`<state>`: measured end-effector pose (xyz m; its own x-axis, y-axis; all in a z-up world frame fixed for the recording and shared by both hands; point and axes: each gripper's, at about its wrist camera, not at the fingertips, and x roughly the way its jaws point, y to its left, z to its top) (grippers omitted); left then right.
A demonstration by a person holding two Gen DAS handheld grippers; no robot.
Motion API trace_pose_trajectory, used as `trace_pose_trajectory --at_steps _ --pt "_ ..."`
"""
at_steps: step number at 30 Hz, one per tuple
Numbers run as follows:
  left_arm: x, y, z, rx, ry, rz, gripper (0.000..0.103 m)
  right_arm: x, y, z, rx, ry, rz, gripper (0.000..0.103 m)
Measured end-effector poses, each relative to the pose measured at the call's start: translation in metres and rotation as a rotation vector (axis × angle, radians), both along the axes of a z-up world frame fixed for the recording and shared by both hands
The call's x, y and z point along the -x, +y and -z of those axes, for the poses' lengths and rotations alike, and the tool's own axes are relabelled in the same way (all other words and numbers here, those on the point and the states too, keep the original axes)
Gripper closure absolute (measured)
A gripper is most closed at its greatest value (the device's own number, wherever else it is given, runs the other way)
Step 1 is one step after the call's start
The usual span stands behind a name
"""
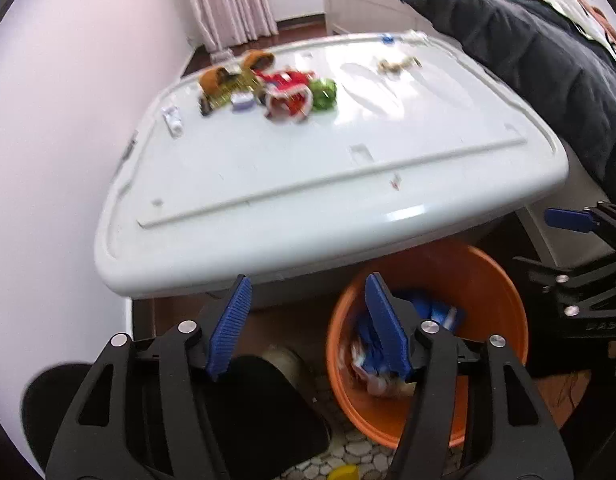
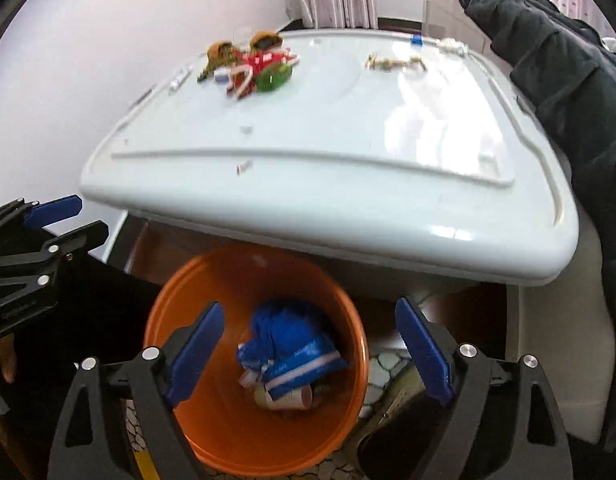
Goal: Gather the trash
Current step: 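Lower both tools over the orange bucket and release scarf and packet, then grasp the rope cord with the right tool while the left tool grasps the green cup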
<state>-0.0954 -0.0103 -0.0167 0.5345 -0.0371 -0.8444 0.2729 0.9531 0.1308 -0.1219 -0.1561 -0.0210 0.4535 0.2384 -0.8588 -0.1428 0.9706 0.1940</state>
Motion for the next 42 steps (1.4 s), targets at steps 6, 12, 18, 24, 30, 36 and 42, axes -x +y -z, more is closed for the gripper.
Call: trace_pose_trajectory --at_steps 6,12,18,24,30,36,42 --pt "-0.040 0.002 -0.029 0.067 -0.063 -0.024 0.040 -0.059 -0.022 -0.046 0.015 -0.118 0.042 0.009" --pt "-0.111 -0.008 -0.050 0.135 -0.167 -0.048 0.038 -0.165 -0.047 -0.041 0.030 -0.110 0.108 0.006" --pt "-0.141 0.010 -0.034 0.221 -0.114 -0.139 0.038 -0.249 -0.048 -0.010 0.120 -0.064 0.097 0.006" --pt "-0.147 0.020 -0.022 0.222 -0.076 -0.152 0.038 -0.302 -0.044 0.013 0.120 -0.027 0.065 0.006" --pt "-0.150 0.025 -0.016 0.242 -0.049 -0.166 0.038 -0.322 -0.041 0.032 0.109 0.025 0.078 0.004" --pt "-0.150 0.022 -0.015 0.245 -0.038 -0.143 0.038 -0.324 -0.030 0.035 0.188 0.030 0.054 0.004" --pt "-0.149 0.024 -0.015 0.250 -0.036 -0.146 0.038 -0.326 -0.028 0.037 0.198 0.044 0.048 0.004"
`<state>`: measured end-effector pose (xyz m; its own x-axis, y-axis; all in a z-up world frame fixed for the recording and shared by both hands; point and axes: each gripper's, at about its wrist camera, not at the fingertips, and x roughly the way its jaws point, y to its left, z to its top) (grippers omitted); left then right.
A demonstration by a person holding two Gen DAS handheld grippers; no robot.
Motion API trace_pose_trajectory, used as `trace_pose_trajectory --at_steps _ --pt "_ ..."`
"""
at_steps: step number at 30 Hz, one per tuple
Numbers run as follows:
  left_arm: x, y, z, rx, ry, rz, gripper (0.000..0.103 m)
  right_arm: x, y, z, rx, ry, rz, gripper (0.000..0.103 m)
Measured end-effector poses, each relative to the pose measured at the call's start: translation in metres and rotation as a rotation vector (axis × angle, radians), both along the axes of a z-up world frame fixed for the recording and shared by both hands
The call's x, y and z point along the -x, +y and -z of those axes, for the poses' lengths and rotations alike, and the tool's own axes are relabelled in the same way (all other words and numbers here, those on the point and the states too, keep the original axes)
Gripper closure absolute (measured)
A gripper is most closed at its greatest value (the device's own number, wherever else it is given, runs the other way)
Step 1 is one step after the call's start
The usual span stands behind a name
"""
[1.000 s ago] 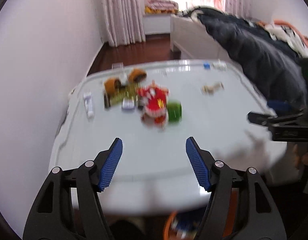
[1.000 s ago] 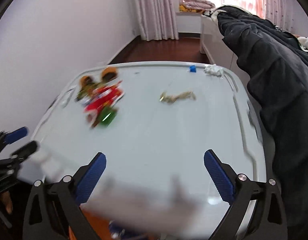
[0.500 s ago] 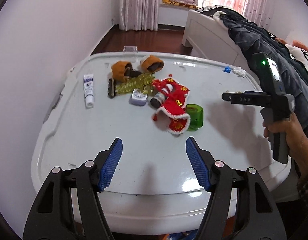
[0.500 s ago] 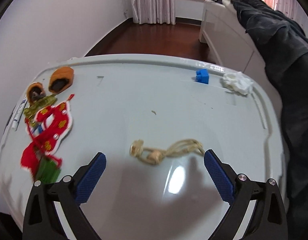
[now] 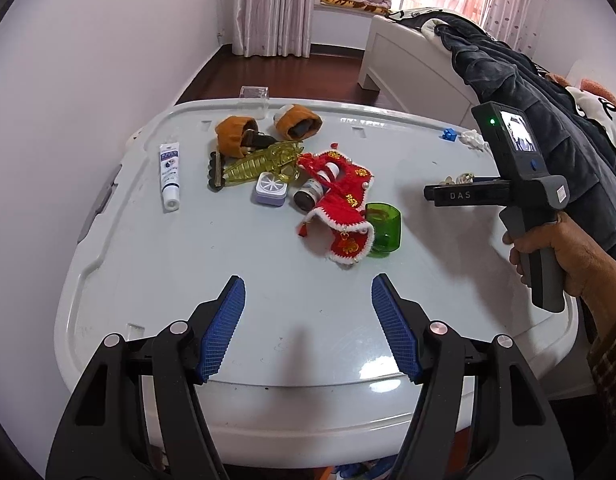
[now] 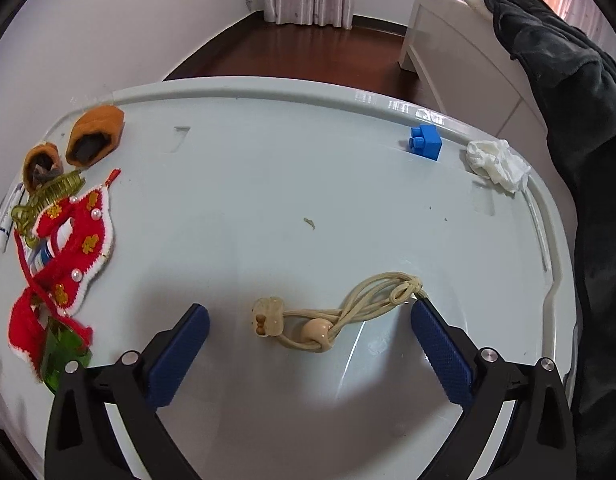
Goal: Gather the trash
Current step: 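Grasp the rope cord with the right tool while the left tool grasps the green cup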
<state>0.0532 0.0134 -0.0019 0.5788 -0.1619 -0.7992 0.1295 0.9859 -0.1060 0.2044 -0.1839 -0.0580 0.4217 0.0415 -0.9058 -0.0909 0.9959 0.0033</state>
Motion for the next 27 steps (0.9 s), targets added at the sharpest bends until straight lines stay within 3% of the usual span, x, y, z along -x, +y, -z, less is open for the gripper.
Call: trace_pose_trajectory --at_steps 5,7,9,11,14,15,23,25,26,27 --pt "0.000 -0.002 0.001 -0.002 0.003 0.001 0.038 0.003 0.001 0.001 -0.001 -0.051 -0.005 0.005" --pt "0.000 -0.003 0.001 -0.004 0.005 0.004 0.038 0.011 0.002 -0.003 -0.003 -0.078 0.002 0.016" --pt "-0.001 -0.003 0.002 -0.002 0.007 0.003 0.038 0.017 0.004 -0.012 -0.011 -0.099 -0.002 0.062" --pt "-0.002 -0.004 0.003 0.002 0.012 0.005 0.038 0.021 0.009 -0.014 0.006 -0.090 -0.035 0.077" --pt "-0.002 -0.006 0.003 0.000 0.014 0.009 0.038 0.031 0.010 -0.015 -0.005 -0.087 -0.053 0.082" --pt "-0.002 -0.006 0.003 -0.002 0.013 0.009 0.038 0.036 0.010 -0.017 -0.017 -0.091 -0.059 0.090" --pt "-0.003 -0.008 0.005 0.004 0.027 -0.002 0.034 0.059 0.005 -0.035 -0.082 -0.122 -0.080 0.092" --pt "-0.003 -0.008 0.006 0.004 0.029 -0.005 0.034 0.055 0.002 -0.029 -0.105 -0.065 -0.096 0.092" --pt "-0.003 -0.008 0.006 0.005 0.032 -0.007 0.034 0.057 0.002 -0.028 -0.101 -0.056 -0.091 0.086" --pt "-0.003 -0.008 0.007 0.006 0.034 -0.008 0.034 0.060 0.000 -0.027 -0.084 -0.076 -0.078 0.059"
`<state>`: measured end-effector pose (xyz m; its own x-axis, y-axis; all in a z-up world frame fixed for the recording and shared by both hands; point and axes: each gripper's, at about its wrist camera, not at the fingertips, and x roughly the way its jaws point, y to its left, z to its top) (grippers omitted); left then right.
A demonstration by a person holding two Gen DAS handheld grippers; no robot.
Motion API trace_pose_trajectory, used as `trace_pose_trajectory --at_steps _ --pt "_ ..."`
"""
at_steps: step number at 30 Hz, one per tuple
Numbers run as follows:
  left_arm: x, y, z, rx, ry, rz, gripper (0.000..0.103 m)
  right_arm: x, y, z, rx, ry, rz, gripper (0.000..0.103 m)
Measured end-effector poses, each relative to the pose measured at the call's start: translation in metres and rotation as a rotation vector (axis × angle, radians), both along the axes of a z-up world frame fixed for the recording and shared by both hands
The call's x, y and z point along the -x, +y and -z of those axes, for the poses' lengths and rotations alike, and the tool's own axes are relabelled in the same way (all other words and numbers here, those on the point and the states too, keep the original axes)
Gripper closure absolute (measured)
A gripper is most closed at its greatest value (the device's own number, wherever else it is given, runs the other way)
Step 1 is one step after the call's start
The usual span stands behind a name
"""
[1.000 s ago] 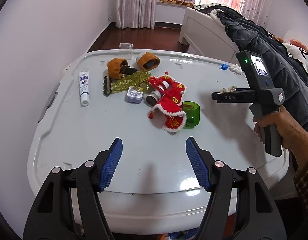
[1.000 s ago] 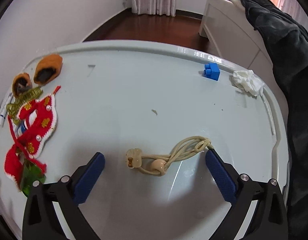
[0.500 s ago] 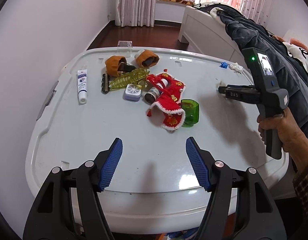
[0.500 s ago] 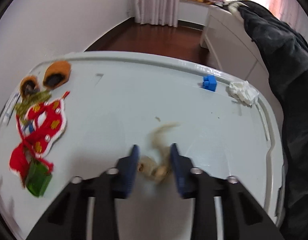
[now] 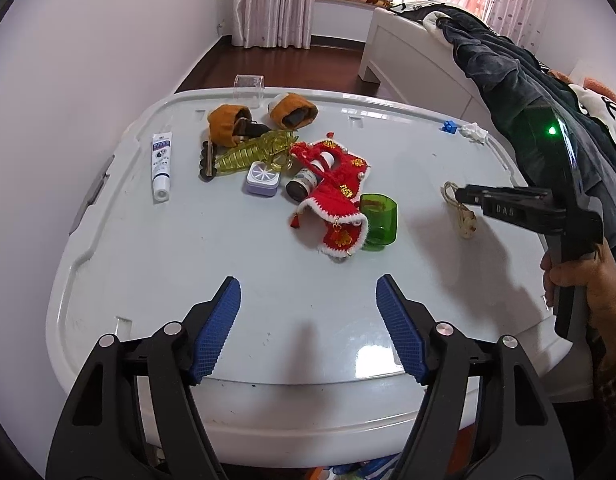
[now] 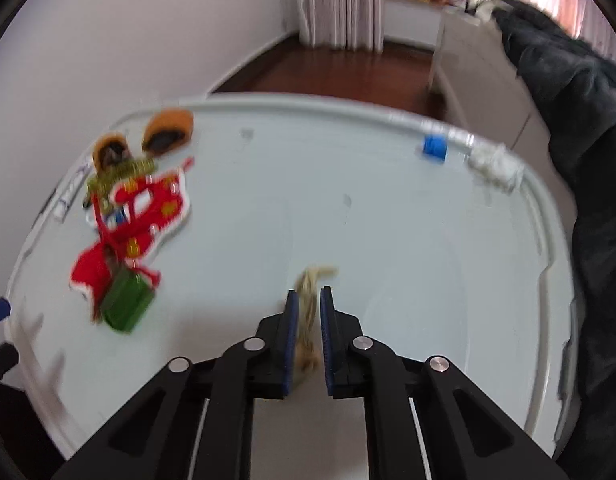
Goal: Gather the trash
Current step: 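Grasp the rope cord with the right tool while the left tool grasps the green cup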
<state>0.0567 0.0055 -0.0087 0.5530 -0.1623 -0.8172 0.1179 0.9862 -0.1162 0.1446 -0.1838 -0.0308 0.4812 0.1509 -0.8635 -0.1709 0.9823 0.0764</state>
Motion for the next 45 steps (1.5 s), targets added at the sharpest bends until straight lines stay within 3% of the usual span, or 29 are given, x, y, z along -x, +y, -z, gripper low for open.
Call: trace_pose_trajectory --at_steps 2,4,6,7,10,11,12,13,17,23,27,32,37,45 --pt "-0.001 0.000 0.001 -0.003 0.003 -0.002 0.034 0.003 -0.001 0.002 0.032 -0.013 0.008 0.016" --pt "-0.002 -0.002 0.002 0.000 0.009 0.001 0.034 0.004 0.003 0.009 0.055 -0.006 -0.027 0.015" --pt "-0.002 -0.004 0.003 0.005 0.015 0.006 0.034 0.006 0.013 0.018 0.127 -0.010 -0.068 0.029" --pt "-0.001 -0.006 0.003 0.006 0.017 0.009 0.034 0.006 0.015 0.019 0.116 -0.022 -0.082 0.030" --pt "-0.001 -0.009 0.004 -0.001 0.016 0.024 0.034 0.000 0.018 0.014 0.103 0.001 -0.065 0.052" --pt "-0.001 -0.010 0.004 -0.006 0.016 0.027 0.034 -0.002 0.021 0.013 0.067 0.023 -0.086 0.080" --pt "-0.001 -0.009 0.004 -0.007 0.016 0.025 0.034 -0.002 0.023 0.012 0.043 0.043 -0.079 0.094" --pt "-0.002 -0.007 0.004 -0.003 0.017 0.021 0.034 -0.001 0.028 0.011 0.068 0.042 -0.076 0.096" --pt "-0.003 -0.001 0.003 0.026 0.022 0.005 0.034 0.009 0.037 0.010 0.089 0.033 -0.094 0.097" --pt "-0.004 0.001 0.001 0.027 0.014 -0.001 0.034 0.023 0.022 0.002 -0.057 0.065 -0.074 0.098" --pt "-0.003 0.002 0.000 0.032 0.007 -0.002 0.034 0.039 0.019 -0.019 -0.127 0.037 -0.075 0.098" --pt "-0.002 -0.008 -0.005 0.110 -0.023 0.066 0.034 0.074 0.019 -0.052 -0.232 -0.016 -0.077 0.098" --pt "-0.026 -0.049 -0.006 0.085 -0.038 0.177 0.034 0.101 0.020 -0.071 -0.264 -0.060 -0.100 0.098" --pt "-0.068 -0.079 0.029 0.042 0.011 0.194 0.034 0.099 -0.008 -0.066 -0.294 -0.057 -0.064 0.098"
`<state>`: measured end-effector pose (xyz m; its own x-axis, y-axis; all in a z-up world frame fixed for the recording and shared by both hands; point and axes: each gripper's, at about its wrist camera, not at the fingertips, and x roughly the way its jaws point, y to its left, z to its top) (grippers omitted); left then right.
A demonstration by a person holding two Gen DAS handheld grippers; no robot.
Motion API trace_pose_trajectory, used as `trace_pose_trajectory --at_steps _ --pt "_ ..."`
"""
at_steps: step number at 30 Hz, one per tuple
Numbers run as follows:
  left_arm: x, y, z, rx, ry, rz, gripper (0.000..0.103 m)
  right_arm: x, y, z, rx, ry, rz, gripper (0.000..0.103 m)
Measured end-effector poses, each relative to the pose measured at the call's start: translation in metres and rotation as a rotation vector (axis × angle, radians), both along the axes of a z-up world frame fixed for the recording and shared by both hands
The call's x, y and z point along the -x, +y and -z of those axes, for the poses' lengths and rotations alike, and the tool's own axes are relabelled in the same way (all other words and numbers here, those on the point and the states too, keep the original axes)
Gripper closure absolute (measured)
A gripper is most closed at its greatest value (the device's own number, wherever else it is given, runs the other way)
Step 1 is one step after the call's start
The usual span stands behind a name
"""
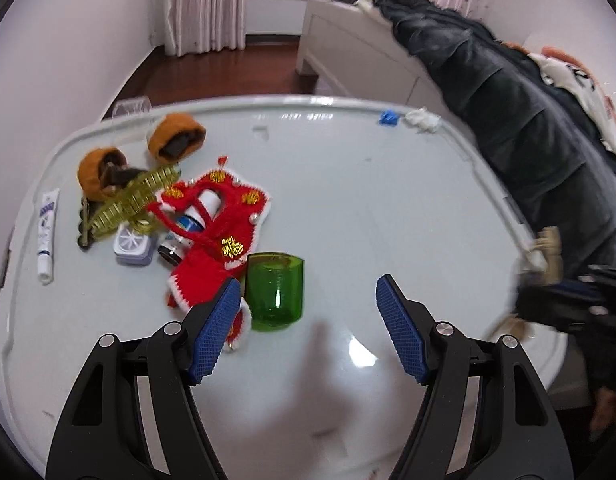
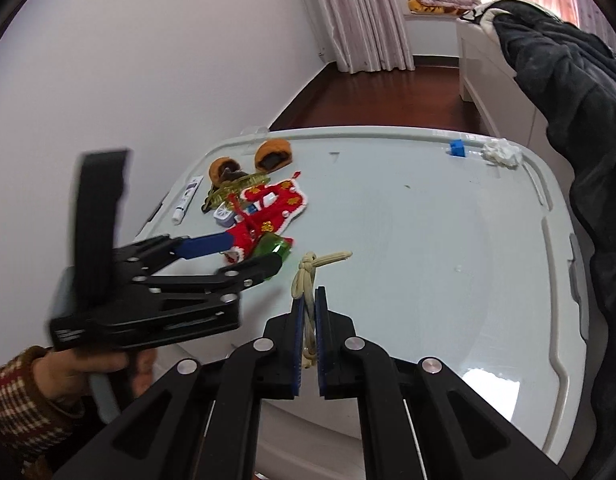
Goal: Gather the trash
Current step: 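Grasp the rope cord with the right tool while the left tool grasps the green cup, then release the green cup and rope cord into the orange bucket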
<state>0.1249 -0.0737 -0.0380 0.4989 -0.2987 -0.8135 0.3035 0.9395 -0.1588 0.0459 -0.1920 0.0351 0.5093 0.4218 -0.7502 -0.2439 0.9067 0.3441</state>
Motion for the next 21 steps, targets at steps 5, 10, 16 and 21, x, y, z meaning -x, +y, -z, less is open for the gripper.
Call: trace_pose_trajectory --at_steps 5,10,16,21 --pt "-0.016 -0.002 0.025 -0.025 0.056 -0.043 0.038 0.005 -0.007 0.003 0.004 0.005 0.001 0.098" --pt "-0.009 0.005 0.024 -0.061 0.016 -0.082 0.067 0.007 -0.011 -0.002 0.005 -0.009 0.005 0.098" --pt "0.030 0.005 -0.013 -0.057 -0.077 -0.016 0.067 0.010 -0.007 -0.009 0.010 -0.029 -0.009 0.098" --pt "0.080 0.007 -0.034 -0.084 -0.076 0.033 0.067 0.021 0.000 -0.017 0.009 -0.053 -0.026 0.098"
